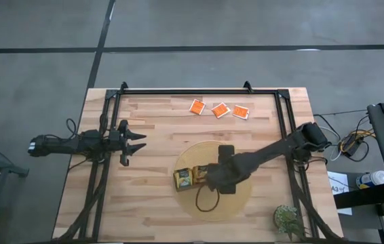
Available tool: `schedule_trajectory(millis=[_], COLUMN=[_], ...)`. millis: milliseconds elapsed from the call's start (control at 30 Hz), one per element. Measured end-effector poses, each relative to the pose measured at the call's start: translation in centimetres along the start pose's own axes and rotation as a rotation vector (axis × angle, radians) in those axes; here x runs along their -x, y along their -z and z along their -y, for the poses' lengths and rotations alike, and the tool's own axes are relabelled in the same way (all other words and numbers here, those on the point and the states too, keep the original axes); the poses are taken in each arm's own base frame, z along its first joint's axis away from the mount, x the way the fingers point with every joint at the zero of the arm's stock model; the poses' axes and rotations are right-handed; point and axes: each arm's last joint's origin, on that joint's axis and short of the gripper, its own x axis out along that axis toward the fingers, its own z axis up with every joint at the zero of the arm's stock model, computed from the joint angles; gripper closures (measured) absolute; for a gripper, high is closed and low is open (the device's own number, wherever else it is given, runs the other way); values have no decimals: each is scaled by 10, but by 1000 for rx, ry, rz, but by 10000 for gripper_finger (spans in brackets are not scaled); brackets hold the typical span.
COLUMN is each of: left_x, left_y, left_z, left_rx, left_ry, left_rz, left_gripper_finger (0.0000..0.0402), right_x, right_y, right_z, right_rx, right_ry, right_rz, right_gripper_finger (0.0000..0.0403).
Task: Pick & Place Tea
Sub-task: Put the orange tea bag into the right section of the wooden organizer
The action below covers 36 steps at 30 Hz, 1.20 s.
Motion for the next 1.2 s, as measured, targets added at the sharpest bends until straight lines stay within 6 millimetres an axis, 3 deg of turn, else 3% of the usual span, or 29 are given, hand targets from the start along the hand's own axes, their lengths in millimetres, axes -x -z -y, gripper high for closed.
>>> schedule_trajectory(millis=[400, 700, 933, 1200], left_x=[0, 0, 0, 0], left_y=[0, 0, 0, 0], left_z=[0, 0, 0, 0], left_rx=[0, 0, 0, 0], left_ry=[0, 0, 0, 0], left_rz=[1, 1, 1, 1], left_gripper_finger=[248, 248, 248, 248], right_x=[-34, -44, -42, -40], right_y=[-10, -6, -1, -2], right_z=[48, 42, 30, 29], right_rx=[-12, -6, 23, -1], right_ry=[-205, -348, -396, -396], right_rz=[-68, -89, -109, -106], right_gripper_finger=[222, 245, 301, 369])
